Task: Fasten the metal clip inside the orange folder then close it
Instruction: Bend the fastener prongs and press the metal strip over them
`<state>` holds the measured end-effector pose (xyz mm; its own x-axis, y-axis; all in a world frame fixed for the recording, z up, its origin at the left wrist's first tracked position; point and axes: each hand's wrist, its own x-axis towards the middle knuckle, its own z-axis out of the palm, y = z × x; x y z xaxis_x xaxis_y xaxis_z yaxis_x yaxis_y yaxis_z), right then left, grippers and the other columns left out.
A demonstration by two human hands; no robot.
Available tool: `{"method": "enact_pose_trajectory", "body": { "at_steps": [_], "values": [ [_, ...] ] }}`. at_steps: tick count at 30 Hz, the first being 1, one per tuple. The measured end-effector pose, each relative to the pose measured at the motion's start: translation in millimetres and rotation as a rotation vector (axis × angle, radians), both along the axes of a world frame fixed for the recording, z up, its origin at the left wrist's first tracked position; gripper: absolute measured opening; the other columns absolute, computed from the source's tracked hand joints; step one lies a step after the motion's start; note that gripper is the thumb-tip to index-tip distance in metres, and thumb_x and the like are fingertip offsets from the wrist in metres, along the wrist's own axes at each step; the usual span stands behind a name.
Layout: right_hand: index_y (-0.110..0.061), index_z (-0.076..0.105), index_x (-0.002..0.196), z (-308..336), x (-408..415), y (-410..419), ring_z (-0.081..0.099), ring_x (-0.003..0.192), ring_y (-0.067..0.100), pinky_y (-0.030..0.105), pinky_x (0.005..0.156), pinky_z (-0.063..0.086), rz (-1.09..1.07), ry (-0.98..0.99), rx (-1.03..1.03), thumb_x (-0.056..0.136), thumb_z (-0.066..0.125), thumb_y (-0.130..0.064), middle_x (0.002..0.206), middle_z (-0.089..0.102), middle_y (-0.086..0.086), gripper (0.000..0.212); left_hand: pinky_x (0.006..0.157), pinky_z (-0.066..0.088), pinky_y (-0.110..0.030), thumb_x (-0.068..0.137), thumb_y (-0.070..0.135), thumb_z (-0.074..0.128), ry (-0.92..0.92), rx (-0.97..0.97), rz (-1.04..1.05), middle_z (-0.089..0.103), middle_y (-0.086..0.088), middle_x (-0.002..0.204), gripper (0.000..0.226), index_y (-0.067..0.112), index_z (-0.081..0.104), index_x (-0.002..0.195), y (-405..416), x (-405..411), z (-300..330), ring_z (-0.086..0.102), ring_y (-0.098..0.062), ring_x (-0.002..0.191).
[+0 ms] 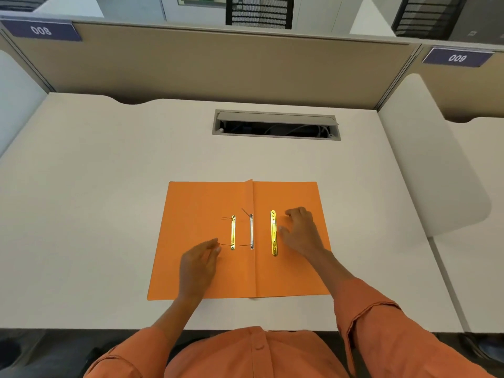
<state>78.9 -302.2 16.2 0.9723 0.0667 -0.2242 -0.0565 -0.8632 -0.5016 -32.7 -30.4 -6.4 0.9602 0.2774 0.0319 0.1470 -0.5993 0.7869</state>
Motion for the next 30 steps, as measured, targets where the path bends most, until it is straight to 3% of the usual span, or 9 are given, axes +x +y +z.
{"method": "enact_pose_trajectory", "body": {
  "at_steps": [2,5,11,15,20,24,30],
  "values": [
    [-0.013,0.057,0.138,4.7,10.2,3.2,0.050,0.130,0.022,0.040,0.106,0.049,0.013,0.050,0.060,0.090,0.078,-0.030,0.138,0.055,0.002,0.055,0.083,0.055,-0.021,0.094,0.018,0.075,0.035,-0.075,0.036,0.079,0.004,0.103,0.020,0.015,0.078,0.114,-6.9,-2.0,2.4,0.068,0.002,0.085],
    [-0.016,0.059,0.134,7.7,20.8,8.2,0.052,0.123,0.019,0.040,0.102,0.050,0.048,0.090,0.064,0.082,0.087,-0.031,0.132,0.057,0.001,0.061,0.081,0.058,-0.025,0.090,0.013,0.079,0.095,-0.218,0.040,0.074,0.014,0.095,0.019,0.018,0.078,0.108,-17.1,-3.7,3.3,0.068,0.005,0.087],
    [-0.021,0.056,0.134,10.7,33.0,13.2,0.047,0.124,0.020,0.043,0.098,0.051,0.114,0.147,-0.032,0.074,0.092,-0.034,0.129,0.055,-0.002,0.071,0.077,0.054,-0.010,0.090,0.011,0.079,0.184,-0.303,-0.010,0.075,0.010,0.096,0.018,0.017,0.077,0.106,-30.0,-3.1,5.2,0.067,0.004,0.085],
    [-0.023,0.056,0.132,13.0,37.3,15.9,0.046,0.125,0.021,0.042,0.094,0.053,0.139,0.157,-0.076,0.072,0.093,-0.035,0.130,0.055,-0.002,0.072,0.072,0.052,-0.007,0.092,0.009,0.077,0.232,-0.335,-0.003,0.077,0.001,0.096,0.016,0.012,0.078,0.107,-31.9,-1.3,5.3,0.069,-0.006,0.085],
    [-0.024,0.057,0.127,15.3,41.2,19.5,0.046,0.125,0.022,0.045,0.095,0.054,0.166,0.169,-0.121,0.072,0.094,-0.035,0.128,0.055,-0.002,0.067,0.074,0.060,-0.018,0.093,0.007,0.075,0.279,-0.412,0.021,0.078,-0.007,0.091,0.015,0.011,0.077,0.107,-31.6,0.6,5.5,0.075,-0.023,0.080],
    [-0.023,0.058,0.125,15.8,43.6,21.4,0.046,0.124,0.022,0.047,0.095,0.054,0.170,0.183,-0.131,0.071,0.095,-0.034,0.127,0.056,-0.002,0.066,0.078,0.064,-0.033,0.093,0.008,0.075,0.300,-0.473,0.021,0.078,-0.010,0.086,0.014,0.014,0.076,0.106,-34.2,1.3,2.5,0.076,-0.026,0.079],
    [-0.021,0.059,0.121,19.4,49.0,23.6,0.046,0.124,0.024,0.047,0.095,0.053,0.174,0.214,-0.132,0.067,0.097,-0.033,0.126,0.055,0.001,0.068,0.073,0.063,-0.032,0.094,0.012,0.075,0.316,-0.513,0.011,0.079,-0.010,0.083,0.014,0.018,0.075,0.106,-40.1,5.3,2.3,0.077,-0.023,0.078]
  ]
}}
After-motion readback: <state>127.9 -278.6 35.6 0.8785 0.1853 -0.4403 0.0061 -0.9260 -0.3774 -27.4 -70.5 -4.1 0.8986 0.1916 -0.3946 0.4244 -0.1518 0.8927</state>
